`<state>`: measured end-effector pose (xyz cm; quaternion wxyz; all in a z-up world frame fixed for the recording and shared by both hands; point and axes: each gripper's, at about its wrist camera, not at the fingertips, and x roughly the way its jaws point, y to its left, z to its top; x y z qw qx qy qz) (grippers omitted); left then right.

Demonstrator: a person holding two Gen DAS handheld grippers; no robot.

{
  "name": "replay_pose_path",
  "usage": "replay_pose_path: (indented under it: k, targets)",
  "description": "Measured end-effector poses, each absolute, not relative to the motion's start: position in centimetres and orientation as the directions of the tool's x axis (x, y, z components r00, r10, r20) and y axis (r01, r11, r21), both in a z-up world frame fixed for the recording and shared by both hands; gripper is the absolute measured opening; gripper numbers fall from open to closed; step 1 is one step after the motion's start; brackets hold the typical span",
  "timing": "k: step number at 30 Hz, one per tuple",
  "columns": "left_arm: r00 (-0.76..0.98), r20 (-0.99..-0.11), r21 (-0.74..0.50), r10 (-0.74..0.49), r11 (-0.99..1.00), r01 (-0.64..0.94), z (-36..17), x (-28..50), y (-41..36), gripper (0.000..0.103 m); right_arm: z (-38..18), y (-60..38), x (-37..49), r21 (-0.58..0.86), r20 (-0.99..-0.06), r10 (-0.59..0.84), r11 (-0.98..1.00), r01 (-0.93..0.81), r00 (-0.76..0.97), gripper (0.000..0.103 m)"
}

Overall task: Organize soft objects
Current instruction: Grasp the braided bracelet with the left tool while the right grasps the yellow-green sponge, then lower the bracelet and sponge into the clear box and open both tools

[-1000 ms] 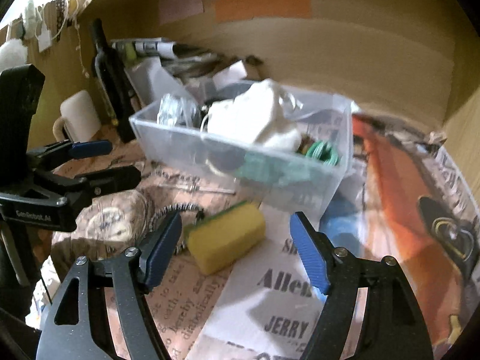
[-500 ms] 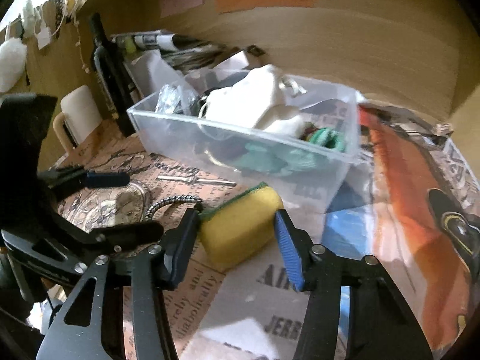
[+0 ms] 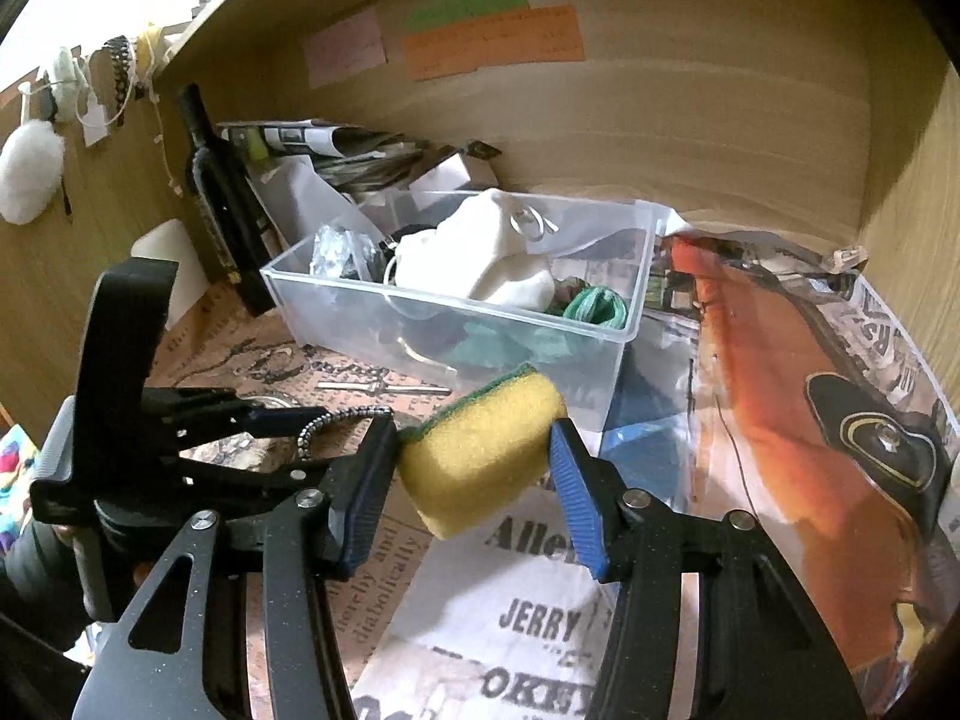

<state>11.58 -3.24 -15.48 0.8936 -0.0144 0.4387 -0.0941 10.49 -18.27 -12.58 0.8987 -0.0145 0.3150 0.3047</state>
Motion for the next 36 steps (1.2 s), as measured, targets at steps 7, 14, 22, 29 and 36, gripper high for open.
replay_pose_path:
  k: [7,14,22,29,36]
  targets:
    - [0.618,-0.766,-0.103,-0.178,0.982,0.155,-14.6,10.4,-1.9,0.032,-11.7,-18.2,10.0,0.163,-0.545,0.543,0.816,-0.554,0.639,0.049]
    - [0.694,-0.703,-0.096,-0.157,0.987,0.126,-11.6,9.3,-0.5,0.032,-9.9,-18.4,9.8,0.147,-0.497,0.545,0.819,-0.554,0.675,0.049]
    - [0.789,-0.598,-0.084,-0.141,0.990,0.112,-7.3,9.2,0.1,0.032,-7.6,-18.4,10.4,0.123,-0.429,0.540,0.829,-0.545,0.724,0.049]
    - [0.841,-0.527,-0.075,-0.120,0.993,0.094,-4.3,10.1,0.8,0.032,-5.8,-17.9,11.7,0.094,-0.382,0.527,0.839,-0.536,0.759,0.049]
    - [0.857,-0.504,-0.068,-0.107,0.994,0.084,-3.1,12.5,0.6,0.032,-5.0,-17.5,13.9,0.070,-0.368,0.494,0.859,-0.507,0.787,0.049]
